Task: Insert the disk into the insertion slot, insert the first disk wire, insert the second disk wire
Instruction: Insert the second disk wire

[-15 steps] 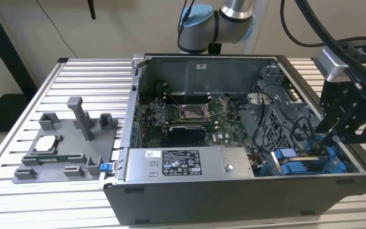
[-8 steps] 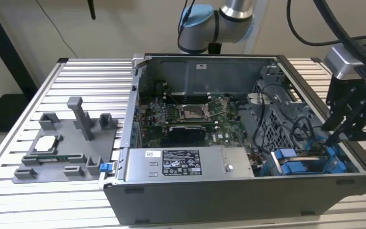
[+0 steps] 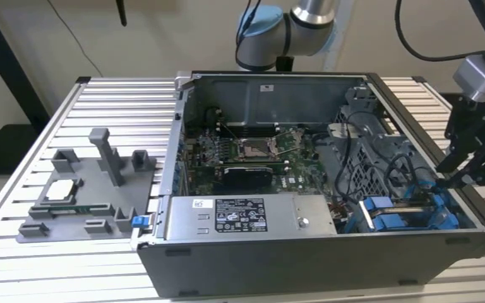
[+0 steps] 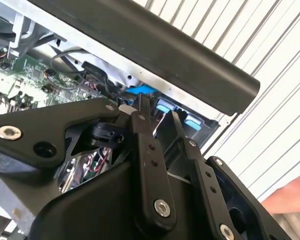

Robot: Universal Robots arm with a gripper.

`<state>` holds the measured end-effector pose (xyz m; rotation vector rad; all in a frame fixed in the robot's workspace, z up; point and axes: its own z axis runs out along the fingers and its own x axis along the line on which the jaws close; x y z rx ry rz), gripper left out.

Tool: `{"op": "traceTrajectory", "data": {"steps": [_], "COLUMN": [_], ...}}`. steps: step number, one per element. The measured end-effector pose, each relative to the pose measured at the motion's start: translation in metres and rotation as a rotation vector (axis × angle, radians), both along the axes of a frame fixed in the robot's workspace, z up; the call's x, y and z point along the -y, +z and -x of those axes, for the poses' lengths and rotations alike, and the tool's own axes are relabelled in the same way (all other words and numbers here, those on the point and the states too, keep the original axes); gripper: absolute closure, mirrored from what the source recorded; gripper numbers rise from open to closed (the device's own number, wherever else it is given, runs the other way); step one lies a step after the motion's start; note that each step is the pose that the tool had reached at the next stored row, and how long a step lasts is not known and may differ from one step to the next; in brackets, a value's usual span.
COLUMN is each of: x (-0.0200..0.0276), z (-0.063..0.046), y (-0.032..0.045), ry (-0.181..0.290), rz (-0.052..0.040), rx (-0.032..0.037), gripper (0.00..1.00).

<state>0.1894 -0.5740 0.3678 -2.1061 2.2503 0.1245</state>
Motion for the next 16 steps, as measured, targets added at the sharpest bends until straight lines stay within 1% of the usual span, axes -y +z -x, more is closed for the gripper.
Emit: {"op": "traceTrajectory", "data": {"steps": [2, 3, 4, 5, 7, 9, 14, 16], "x": [0.0000, 0.0000, 0.0000, -0.0001, -0.0001, -0.0003, -0.0009, -0.0011], "z": [-0.003, -0.005, -0.007, -0.008, -0.011, -0.014, -0.015, -0.015], "y": [-0.0002, -0.0004, -0.0006, -0.0009, -0.0015, -0.0025, -0.0056, -0.0064], "ry": [0.000, 0.000, 0.000, 0.000, 0.000, 0.001, 0.001, 0.000], "rz": [0.0000, -0.0001, -0.0001, -0.0001, 0.0000, -0.0002, -0.0001, 0.0000], "rx": [-0.0288, -0.0420, -0.0541, -0.0617, -0.0685, -0.0732, -0.0887, -0.0911], "gripper": [0.00, 0.00, 0.00, 0.00, 0.00, 0.00, 0.00, 0.00]}}
